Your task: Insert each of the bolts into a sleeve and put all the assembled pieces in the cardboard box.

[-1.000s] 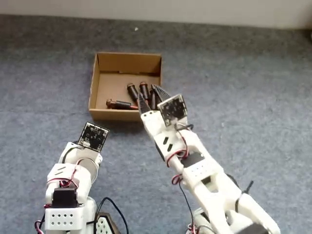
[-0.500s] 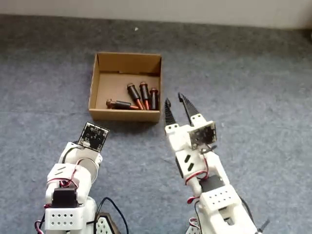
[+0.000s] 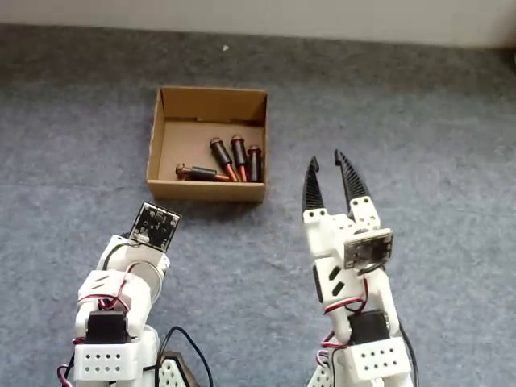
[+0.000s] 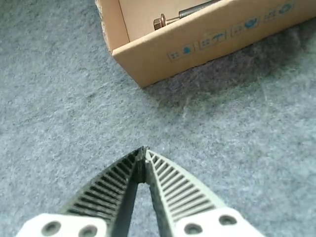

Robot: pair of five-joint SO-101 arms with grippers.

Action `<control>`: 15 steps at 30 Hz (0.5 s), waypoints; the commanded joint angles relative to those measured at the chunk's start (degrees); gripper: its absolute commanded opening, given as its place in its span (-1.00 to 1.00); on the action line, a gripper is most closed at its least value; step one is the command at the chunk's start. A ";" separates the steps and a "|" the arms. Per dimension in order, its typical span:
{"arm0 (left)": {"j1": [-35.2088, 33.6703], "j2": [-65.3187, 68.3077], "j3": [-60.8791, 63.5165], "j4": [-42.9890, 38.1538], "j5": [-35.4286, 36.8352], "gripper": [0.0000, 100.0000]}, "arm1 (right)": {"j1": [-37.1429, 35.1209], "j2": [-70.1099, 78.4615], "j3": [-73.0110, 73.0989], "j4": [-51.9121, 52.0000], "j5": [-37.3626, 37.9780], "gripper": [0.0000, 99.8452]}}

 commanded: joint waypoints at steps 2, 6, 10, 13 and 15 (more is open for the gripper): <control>0.40 -0.40 1.19 -0.88 -0.79 -0.99 | 2.51 -12.62 8.66 18.24 -3.78 -0.77; 0.40 -0.40 1.19 -0.88 -0.79 -0.99 | 2.95 -11.56 8.66 26.95 -5.19 -0.77; 0.40 -0.40 1.19 -1.05 -0.79 -0.99 | 2.95 -10.95 8.66 34.51 -5.19 -0.77; 0.40 -0.40 1.19 -1.05 -0.79 -0.99 | 2.95 -10.95 8.66 40.31 -5.27 -0.77; 0.40 -0.40 1.19 -1.14 -0.79 -0.99 | 2.95 -10.95 8.66 44.00 -5.27 -0.77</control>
